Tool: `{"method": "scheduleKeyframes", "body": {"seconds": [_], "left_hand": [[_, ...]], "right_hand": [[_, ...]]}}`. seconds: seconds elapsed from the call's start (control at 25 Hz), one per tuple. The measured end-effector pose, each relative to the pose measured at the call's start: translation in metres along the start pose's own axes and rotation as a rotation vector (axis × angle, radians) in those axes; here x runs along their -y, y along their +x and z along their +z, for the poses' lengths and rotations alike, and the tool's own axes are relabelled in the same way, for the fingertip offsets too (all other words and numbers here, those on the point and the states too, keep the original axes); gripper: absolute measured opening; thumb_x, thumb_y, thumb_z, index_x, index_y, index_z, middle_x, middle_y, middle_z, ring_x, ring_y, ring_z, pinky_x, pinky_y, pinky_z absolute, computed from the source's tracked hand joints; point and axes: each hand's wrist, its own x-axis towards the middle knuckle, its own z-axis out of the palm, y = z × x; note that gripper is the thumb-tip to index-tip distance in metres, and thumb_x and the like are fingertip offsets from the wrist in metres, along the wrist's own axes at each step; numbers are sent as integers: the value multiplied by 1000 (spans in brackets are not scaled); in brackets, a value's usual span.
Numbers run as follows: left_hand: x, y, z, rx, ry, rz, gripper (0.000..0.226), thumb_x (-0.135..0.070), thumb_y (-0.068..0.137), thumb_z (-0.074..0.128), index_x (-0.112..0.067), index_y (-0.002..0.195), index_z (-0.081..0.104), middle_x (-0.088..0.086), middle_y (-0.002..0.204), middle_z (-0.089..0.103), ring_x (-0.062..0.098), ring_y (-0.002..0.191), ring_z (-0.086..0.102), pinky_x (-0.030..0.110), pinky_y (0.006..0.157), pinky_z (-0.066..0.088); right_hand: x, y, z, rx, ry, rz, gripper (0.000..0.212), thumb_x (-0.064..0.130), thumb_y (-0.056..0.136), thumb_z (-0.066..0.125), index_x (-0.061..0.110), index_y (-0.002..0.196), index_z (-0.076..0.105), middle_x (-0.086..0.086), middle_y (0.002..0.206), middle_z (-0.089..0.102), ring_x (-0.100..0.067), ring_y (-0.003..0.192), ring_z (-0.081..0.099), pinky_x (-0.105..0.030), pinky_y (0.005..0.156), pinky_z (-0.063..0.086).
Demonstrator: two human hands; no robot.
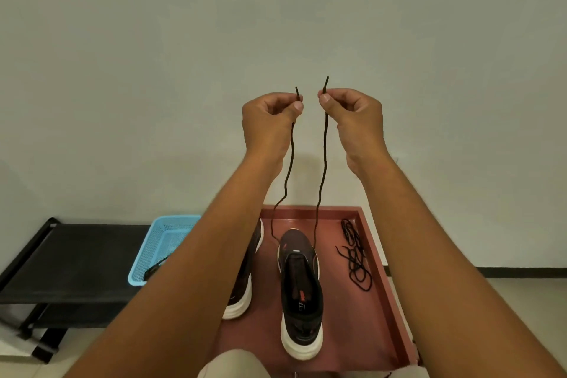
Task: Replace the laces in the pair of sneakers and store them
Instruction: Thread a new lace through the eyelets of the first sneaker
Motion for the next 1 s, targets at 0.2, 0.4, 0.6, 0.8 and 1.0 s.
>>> {"method": "scheduleKeyframes", "body": {"seconds": [0.2, 0.4, 0.6, 0.8, 1.0], "left_hand": [[-49, 7, 3, 14, 15, 66, 11, -8, 89, 76, -13, 98, 80, -3, 88, 78, 4, 74, 70, 12, 64, 50], [-68, 13, 4, 43, 74, 80, 11, -9, 89, 77, -12, 99, 79, -2, 89, 78, 8, 82, 73, 13, 66, 51], [-63, 12, -1, 53, 98, 74, 11, -9, 91, 75, -12, 100, 79, -2, 90, 77, 8, 81, 73, 11, 63, 51], [-38, 7, -11, 46, 127, 73, 9, -4, 92, 70, -8, 96, 77, 5, 87, 76, 17, 73, 72, 18, 65, 54], [25, -7, -29, 41, 203, 44, 14, -1, 95, 62, -8, 95, 73, 7, 86, 75, 16, 72, 69, 32, 71, 61]], "right_hand": [[29, 3, 3, -2, -32, -33, 13, 17, 92, 76, 14, 104, 79, 5, 98, 79, -3, 96, 72, -14, 84, 54], [38, 2, -2, -3, -55, -20, 12, 16, 94, 74, 16, 104, 79, 7, 99, 78, -1, 96, 72, -12, 82, 52], [37, 5, 0, 16, -93, -9, 11, 18, 94, 74, 16, 104, 80, 7, 99, 78, -1, 96, 72, -15, 84, 52], [21, -10, -3, 64, -146, 17, 15, 20, 96, 71, 12, 106, 78, 1, 99, 78, 8, 85, 68, -5, 69, 47], [-28, -37, -11, 90, -142, 94, 15, 16, 97, 68, 10, 107, 78, -2, 94, 77, 5, 82, 67, -8, 71, 48]]}}
